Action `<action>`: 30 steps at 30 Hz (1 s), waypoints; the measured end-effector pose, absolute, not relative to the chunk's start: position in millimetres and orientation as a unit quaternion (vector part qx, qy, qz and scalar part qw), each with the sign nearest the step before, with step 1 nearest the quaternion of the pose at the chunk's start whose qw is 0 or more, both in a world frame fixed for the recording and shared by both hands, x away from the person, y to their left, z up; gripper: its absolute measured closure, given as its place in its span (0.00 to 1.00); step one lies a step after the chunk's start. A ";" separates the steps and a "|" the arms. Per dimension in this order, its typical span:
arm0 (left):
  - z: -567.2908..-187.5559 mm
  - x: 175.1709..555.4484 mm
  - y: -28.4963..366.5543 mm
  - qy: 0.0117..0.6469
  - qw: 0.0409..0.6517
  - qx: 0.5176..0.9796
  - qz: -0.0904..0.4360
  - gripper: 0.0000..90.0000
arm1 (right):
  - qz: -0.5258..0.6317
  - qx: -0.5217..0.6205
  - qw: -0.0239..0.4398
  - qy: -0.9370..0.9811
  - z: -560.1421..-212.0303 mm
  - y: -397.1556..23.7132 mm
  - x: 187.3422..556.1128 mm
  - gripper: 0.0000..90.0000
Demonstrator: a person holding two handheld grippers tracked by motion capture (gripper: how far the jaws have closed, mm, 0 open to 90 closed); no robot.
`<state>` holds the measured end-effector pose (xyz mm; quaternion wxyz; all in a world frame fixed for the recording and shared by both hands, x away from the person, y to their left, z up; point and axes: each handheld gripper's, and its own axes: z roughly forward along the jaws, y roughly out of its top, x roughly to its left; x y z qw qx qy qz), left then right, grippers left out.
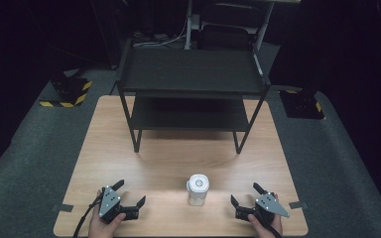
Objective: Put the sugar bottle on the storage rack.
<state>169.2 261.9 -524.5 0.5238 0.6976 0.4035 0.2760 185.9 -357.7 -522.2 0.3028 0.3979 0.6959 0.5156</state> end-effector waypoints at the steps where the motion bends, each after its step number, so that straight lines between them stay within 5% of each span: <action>1: -524.5 169.2 261.9 0.403 0.524 0.698 0.276 0.01 | 0.516 0.400 0.303 0.694 -522.6 -357.4 185.7 0.00; 30: -524.3 167.1 261.7 0.403 0.524 0.698 0.275 0.01 | 0.536 0.386 0.312 0.683 -492.4 -350.5 179.5 0.00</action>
